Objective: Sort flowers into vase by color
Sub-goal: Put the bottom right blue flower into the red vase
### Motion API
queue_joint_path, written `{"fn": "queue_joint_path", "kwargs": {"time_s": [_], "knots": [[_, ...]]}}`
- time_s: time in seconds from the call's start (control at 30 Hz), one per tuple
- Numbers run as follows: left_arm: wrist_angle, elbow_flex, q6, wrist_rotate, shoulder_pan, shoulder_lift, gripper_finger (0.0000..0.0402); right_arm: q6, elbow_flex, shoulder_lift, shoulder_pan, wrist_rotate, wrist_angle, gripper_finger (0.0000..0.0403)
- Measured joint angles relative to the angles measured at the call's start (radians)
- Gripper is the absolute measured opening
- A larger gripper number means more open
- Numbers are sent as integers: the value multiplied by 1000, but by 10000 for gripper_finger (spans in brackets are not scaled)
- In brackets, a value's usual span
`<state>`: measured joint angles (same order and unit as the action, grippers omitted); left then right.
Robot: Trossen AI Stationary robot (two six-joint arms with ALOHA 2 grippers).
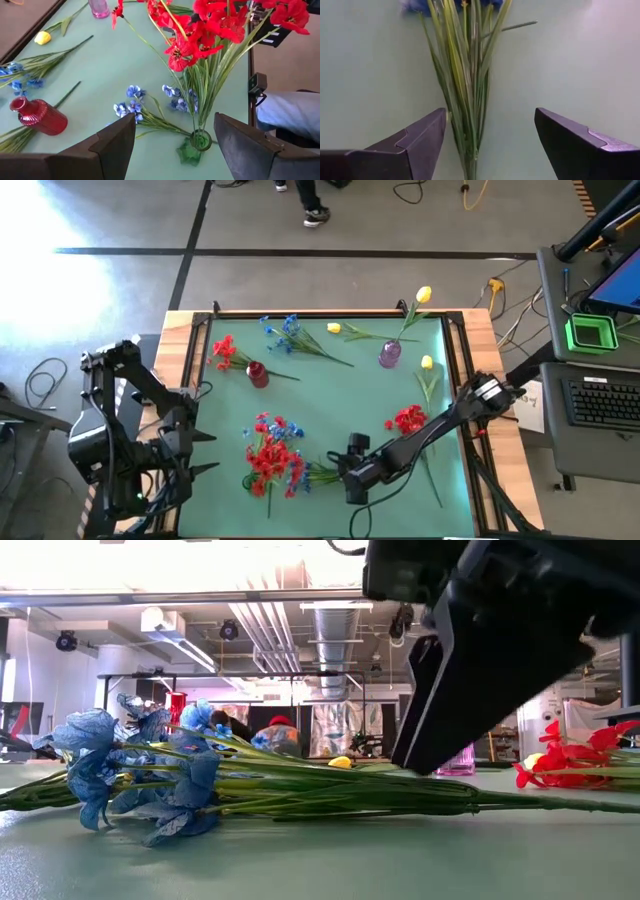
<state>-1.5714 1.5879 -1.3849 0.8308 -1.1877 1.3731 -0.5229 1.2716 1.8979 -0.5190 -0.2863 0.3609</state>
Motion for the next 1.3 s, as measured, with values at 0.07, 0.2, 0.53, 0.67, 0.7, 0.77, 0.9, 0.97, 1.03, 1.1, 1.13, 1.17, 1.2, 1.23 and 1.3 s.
{"fn": "queue_joint_path", "kwargs": {"time_s": [0.07, 0.2, 0.53, 0.67, 0.7, 0.77, 0.9, 0.97, 1.03, 1.1, 1.13, 1.17, 1.2, 1.23, 1.3], "knots": [[0, -1, 0, 1, 0, 0, 257, 10, 0, 10, 0, 0, -11, 293], [0, -1, 0, 39, 0, 9, 257, 12, 0, 37, 0, 10, -42, 268], [0, -1, -12, 106, 0, 59, 257, 27, 3, 86, 1, 21, -106, 162], [0, -1, -16, 105, 0, 87, 257, 41, 0, 73, 5, 24, -97, 105], [1, -1, -16, 105, 0, 93, 257, 45, 0, 67, 5, 24, -92, 90], [1, -1, -17, 105, 0, 105, 257, 52, -1, 54, 9, 25, -70, 61], [1, -1, -41, 139, 0, 111, 257, 56, -1, 9, 20, 25, -33, 19], [1, -1, -45, 147, 0, 108, 256, 62, -1, -21, 25, 25, -14, 19], [0, -1, -45, 147, 0, 104, 253, 66, -1, -59, 30, 24, 13, 23], [1, -1, -28, 130, 0, 103, 249, 72, -1, -99, 36, 24, 15, 25], [0, -1, -12, 109, -2, 103, 246, 80, -1, -122, 40, 24, 15, 26], [2, -2, 2, 90, -3, 104, 244, 94, -1, -144, 44, 20, 15, 27], [0, -4, 11, 74, -3, 104, 241, 109, -1, -164, 48, 7, 12, 27], [0, -6, 17, 64, -4, 104, 238, 127, -1, -185, 54, -9, 5, 27], [0, -10, 27, 49, -6, 104, 232, 170, -1, -225, 69, -54, -6, 27]]}}
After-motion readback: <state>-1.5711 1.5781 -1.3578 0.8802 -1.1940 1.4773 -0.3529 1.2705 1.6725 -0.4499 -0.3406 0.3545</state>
